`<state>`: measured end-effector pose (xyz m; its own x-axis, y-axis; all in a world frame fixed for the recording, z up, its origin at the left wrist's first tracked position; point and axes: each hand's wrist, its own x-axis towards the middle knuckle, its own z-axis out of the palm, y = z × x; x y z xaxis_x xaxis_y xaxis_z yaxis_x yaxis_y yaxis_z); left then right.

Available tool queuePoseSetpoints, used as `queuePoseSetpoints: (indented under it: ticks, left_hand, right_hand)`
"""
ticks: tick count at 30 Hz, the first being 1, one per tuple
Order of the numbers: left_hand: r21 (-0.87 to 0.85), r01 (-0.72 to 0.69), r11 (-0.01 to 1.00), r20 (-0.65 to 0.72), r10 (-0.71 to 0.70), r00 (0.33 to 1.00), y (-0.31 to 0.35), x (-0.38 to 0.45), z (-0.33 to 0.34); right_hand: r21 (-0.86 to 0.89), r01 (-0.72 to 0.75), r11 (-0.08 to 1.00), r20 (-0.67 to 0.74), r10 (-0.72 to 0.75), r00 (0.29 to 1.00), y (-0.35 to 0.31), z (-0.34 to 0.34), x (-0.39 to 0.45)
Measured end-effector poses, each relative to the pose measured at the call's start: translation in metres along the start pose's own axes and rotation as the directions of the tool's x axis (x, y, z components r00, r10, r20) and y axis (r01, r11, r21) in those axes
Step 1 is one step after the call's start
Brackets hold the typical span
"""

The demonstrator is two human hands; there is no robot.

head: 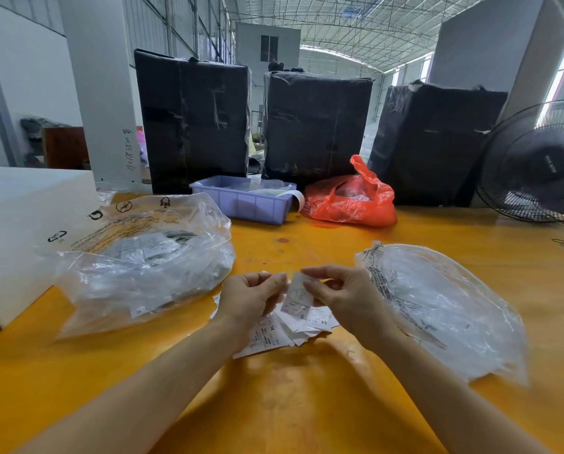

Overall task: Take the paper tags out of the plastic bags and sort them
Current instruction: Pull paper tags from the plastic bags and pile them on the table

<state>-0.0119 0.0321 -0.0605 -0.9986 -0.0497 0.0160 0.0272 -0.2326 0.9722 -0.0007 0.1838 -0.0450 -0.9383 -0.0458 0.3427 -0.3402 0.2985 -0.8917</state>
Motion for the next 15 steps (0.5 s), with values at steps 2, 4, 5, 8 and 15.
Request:
queuePoseSetpoints:
  ticks: [2, 4, 5, 8, 15]
  left_hand:
    - [0.008, 0.002, 1.0, 0.021, -0.002, 1.0, 0.0014, 0.0003, -0.0012]
    - [0.044, -0.031, 0.999, 0.053, 0.029, 0.998, 0.0044, 0.0007, -0.0012]
    - [0.082, -0.054, 0.995, 0.076, 0.048, 0.996, 0.0056, 0.0007, -0.001]
    - [0.19, -0.086, 0.978, 0.145, 0.059, 0.988, 0.0044, -0.0021, 0.0007]
    - [0.144, -0.069, 0.987, 0.108, 0.053, 0.993, 0.0009, -0.0024, -0.0012]
  right_hand:
    - [0.025, -0.007, 1.0, 0.023, 0.006, 1.0, -0.0002, -0.0007, -0.0003]
    - [0.063, 0.006, 0.998, 0.006, -0.006, 1.0, -0.0006, -0.0003, -0.0002]
    - [0.084, 0.019, 0.996, -0.022, -0.017, 1.0, -0.0004, -0.0002, 0.0006]
    - [0.123, 0.031, 0.992, -0.073, -0.022, 0.997, 0.0004, -0.0014, 0.0029]
    - [0.027, 0.044, 0.999, 0.022, -0.045, 0.999, 0.0028, -0.0016, 0.0025]
